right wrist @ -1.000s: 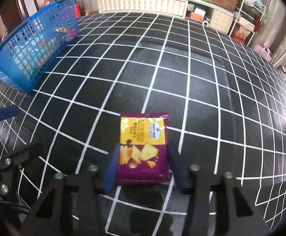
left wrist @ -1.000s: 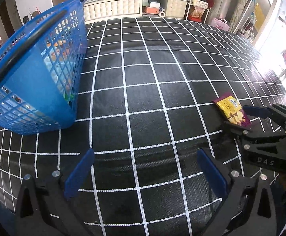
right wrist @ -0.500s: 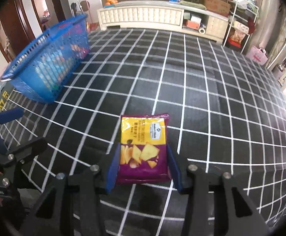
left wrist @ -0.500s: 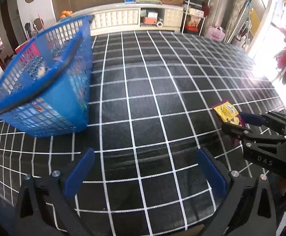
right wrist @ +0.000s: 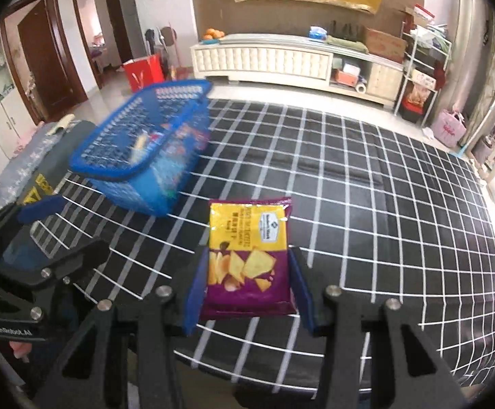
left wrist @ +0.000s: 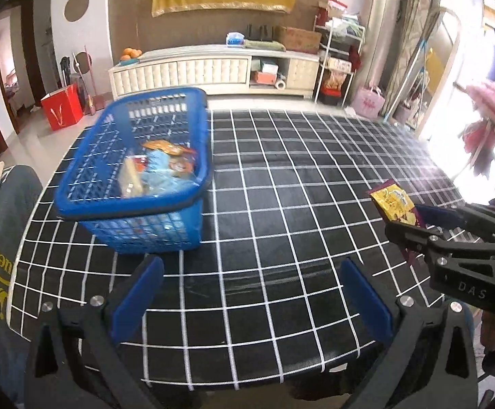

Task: Organize snacks
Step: 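Carry the chip bag over the basket and open the right tool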

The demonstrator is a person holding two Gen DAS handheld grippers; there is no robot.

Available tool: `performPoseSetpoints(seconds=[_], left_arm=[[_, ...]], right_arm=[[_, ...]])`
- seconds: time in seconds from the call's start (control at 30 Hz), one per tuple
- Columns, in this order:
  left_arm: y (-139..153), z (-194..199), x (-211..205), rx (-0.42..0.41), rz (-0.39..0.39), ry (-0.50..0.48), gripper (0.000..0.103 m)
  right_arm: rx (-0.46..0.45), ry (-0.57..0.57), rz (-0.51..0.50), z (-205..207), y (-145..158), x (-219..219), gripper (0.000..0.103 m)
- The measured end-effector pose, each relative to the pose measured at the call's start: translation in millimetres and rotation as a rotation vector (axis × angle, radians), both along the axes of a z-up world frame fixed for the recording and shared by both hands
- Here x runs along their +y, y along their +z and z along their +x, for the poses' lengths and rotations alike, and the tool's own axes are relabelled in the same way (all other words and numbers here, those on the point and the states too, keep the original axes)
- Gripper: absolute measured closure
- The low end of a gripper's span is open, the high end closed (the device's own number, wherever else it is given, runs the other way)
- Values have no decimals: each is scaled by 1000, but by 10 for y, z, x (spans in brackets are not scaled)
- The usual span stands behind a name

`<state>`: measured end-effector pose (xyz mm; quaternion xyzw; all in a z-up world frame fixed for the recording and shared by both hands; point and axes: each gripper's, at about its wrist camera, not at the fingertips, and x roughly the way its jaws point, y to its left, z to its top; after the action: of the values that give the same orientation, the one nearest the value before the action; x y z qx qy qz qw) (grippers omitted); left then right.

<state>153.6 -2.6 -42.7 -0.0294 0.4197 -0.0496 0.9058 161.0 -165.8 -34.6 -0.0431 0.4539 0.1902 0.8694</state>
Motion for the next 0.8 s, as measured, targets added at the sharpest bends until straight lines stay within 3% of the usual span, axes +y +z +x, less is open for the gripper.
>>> performPoseSetpoints(seconds=[0.13, 0.4, 0.8], left_arm=[[183, -88, 256, -36, -28, 18, 0], [476, -167, 895, -89, 39, 79, 0], [665, 85, 1783, -106, 97, 161, 0]], right_arm=[[-29, 26, 30, 17, 203, 256, 52], [-57, 101, 77, 168, 465, 823, 52], [-23, 207, 37, 615, 389, 1584, 52]])
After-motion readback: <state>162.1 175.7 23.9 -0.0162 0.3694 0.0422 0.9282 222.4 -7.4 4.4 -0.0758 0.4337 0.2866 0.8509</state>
